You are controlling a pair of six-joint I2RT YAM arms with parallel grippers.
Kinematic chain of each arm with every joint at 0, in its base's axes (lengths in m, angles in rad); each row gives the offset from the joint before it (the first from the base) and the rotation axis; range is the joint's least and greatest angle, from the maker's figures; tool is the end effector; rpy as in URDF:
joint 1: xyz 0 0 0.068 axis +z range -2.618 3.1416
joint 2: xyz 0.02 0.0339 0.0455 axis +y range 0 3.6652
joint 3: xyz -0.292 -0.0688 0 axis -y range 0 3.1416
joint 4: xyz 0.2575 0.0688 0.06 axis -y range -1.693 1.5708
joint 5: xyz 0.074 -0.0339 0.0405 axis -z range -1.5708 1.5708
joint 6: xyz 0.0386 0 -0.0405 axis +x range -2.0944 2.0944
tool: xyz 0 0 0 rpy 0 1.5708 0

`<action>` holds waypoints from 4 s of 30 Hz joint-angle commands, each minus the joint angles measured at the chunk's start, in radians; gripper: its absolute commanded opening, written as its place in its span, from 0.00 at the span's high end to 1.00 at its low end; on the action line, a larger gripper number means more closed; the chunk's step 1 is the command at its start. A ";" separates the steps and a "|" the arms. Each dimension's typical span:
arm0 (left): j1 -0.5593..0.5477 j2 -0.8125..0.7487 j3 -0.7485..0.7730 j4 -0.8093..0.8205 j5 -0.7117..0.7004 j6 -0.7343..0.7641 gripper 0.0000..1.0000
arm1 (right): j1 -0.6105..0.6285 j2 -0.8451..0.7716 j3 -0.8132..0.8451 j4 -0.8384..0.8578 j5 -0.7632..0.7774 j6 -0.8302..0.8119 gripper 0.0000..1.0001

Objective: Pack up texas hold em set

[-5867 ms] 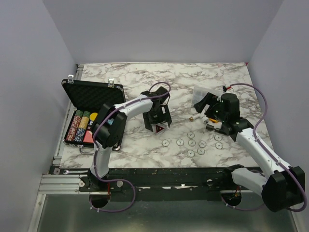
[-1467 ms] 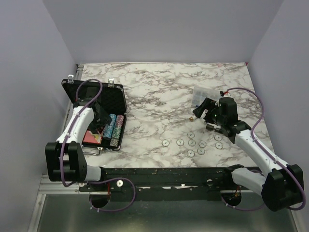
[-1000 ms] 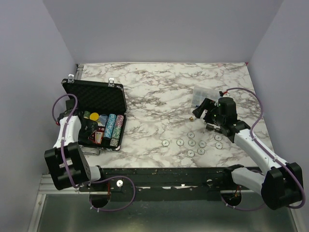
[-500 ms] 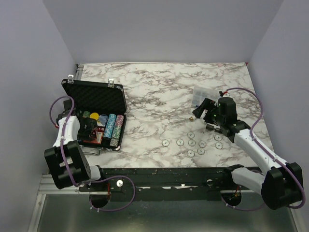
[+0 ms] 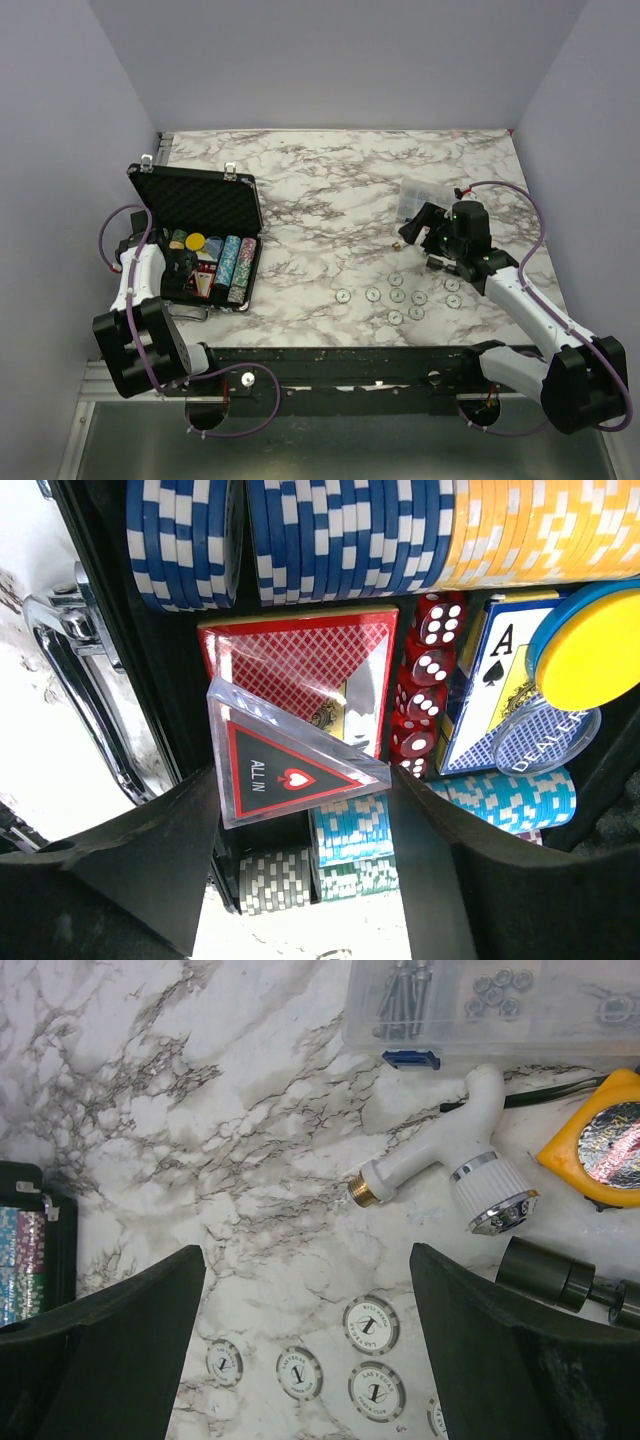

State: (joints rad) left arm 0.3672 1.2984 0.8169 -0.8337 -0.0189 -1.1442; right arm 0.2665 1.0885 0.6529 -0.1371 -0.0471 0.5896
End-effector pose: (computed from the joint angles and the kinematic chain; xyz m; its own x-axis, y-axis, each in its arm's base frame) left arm 0.2106 0.0818 0.2197 -0.0428 -0.9917 -0.1213 -0.9725 0.0692 -0.2226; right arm 0.2291 0.0644 0.2569 -0.6020 0.4114 -0.6844 0.0403 0.8716 0.4885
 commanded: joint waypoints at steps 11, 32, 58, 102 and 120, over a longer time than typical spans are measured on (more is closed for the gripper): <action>0.012 -0.073 -0.005 -0.042 -0.022 -0.002 0.02 | 0.001 0.009 -0.002 0.024 -0.008 -0.010 0.14; -0.774 -0.411 -0.041 0.374 -0.094 0.338 0.02 | 0.004 0.157 0.062 -0.145 -0.131 0.024 0.17; -1.145 0.139 0.511 0.259 0.383 0.839 0.02 | -0.241 0.247 0.104 -0.768 0.196 0.283 0.18; -1.094 0.200 0.513 0.275 0.432 0.828 0.01 | -0.319 0.341 0.058 -0.662 0.131 0.251 0.58; -1.095 0.198 0.507 0.284 0.451 0.817 0.02 | -0.303 0.277 0.128 -0.706 0.053 0.212 0.70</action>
State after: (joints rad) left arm -0.7322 1.4925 1.3273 -0.5697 0.4023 -0.3229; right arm -0.0479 1.3674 0.7425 -0.8219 0.0441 0.8104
